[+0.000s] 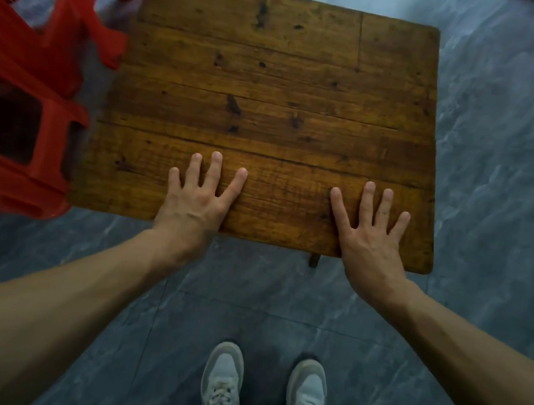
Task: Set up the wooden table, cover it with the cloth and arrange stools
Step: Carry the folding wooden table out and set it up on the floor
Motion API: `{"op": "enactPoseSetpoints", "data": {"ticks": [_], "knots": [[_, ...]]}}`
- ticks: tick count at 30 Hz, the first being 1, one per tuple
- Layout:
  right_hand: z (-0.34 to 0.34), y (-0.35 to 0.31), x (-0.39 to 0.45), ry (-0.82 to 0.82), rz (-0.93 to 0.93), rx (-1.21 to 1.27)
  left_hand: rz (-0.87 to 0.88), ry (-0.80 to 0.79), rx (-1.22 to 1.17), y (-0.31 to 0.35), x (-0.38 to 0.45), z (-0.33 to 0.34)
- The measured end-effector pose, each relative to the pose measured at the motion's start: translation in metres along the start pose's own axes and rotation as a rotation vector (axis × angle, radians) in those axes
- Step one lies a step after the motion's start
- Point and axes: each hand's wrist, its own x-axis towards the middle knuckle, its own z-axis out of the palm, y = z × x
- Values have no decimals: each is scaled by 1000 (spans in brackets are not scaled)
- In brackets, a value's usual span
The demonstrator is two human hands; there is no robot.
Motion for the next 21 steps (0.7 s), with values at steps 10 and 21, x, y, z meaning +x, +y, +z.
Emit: {"op": "enactPoseSetpoints", "data": {"ticks": [10, 21], "knots": [[-13, 52, -37, -9, -84, -48, -74, -100, -43, 61, -33, -30], [-28, 93, -110, -59, -164, -48, -143, -143, -105, 130, -101, -53]]}}
